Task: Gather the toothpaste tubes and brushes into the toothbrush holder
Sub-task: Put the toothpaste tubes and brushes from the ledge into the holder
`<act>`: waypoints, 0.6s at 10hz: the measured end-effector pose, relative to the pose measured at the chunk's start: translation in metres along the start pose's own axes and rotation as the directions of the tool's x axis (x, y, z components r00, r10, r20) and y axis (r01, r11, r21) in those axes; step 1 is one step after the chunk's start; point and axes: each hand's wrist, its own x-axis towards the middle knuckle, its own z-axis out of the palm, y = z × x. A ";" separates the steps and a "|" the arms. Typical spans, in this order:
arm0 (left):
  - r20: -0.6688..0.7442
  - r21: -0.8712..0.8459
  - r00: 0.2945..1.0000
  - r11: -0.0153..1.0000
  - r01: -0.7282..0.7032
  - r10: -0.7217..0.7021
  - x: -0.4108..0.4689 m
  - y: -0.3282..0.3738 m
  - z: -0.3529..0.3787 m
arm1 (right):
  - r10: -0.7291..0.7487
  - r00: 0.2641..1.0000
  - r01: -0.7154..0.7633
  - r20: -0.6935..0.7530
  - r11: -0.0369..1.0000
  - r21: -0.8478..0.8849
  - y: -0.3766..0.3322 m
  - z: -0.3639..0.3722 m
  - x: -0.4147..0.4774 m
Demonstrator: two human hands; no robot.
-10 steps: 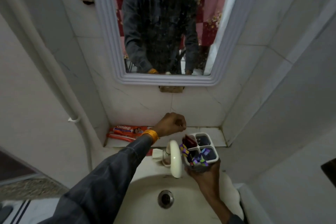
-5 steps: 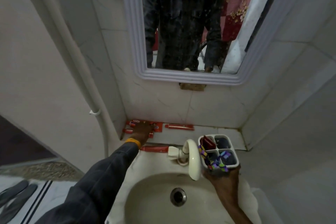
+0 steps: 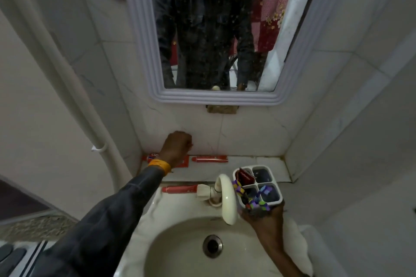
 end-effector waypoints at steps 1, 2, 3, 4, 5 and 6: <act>-0.155 -0.144 0.977 0.976 -0.166 0.144 0.004 0.047 -0.032 | -0.077 0.997 0.076 0.017 0.996 0.043 0.013 0.002 0.009; -0.154 -0.334 0.936 0.875 -0.350 0.315 -0.003 0.099 -0.044 | -0.102 0.995 0.103 -0.012 0.992 0.074 -0.009 0.002 -0.003; -0.077 -0.290 0.870 0.824 -0.486 0.486 -0.003 0.140 -0.030 | -0.127 0.992 0.128 -0.009 0.988 0.089 -0.027 0.005 -0.008; -0.028 -0.198 0.823 0.804 -0.561 0.567 -0.001 0.163 -0.006 | -0.210 0.978 0.209 -0.022 0.978 -0.019 -0.027 0.001 -0.003; 0.069 -0.100 0.811 0.813 -0.573 0.580 -0.003 0.173 0.017 | -0.131 0.990 0.131 -0.050 0.991 -0.010 -0.019 0.001 0.000; 0.177 0.003 0.805 0.817 -0.576 0.567 -0.008 0.174 0.036 | -0.125 0.991 0.125 -0.055 0.992 0.001 -0.025 0.002 -0.001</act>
